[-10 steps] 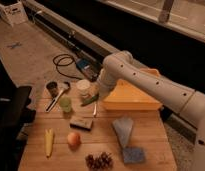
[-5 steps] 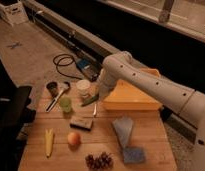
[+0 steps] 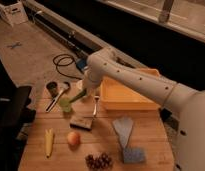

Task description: Place pepper in metal cup

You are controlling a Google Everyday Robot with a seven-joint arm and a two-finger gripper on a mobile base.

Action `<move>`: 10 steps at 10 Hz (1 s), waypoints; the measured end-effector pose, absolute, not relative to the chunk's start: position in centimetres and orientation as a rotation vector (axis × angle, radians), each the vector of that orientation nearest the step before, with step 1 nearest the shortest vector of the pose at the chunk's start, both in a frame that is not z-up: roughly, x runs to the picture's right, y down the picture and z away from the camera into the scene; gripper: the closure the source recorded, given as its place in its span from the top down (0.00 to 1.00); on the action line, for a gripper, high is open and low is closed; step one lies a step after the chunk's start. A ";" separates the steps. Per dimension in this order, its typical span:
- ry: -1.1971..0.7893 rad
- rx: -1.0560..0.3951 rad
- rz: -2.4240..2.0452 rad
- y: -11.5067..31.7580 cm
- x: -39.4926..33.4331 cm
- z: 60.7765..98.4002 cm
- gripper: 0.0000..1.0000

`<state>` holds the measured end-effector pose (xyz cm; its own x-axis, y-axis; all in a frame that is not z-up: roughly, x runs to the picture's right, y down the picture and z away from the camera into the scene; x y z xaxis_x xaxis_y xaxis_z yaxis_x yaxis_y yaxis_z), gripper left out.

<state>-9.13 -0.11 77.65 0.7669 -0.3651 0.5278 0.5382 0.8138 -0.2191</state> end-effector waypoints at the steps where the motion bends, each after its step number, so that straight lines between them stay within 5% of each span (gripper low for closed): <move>1: -0.500 -0.354 -0.529 -1.1 -11.5 78.0 0.00; 10: -0.544 -0.208 -0.629 -10.8 -21.7 80.5 0.00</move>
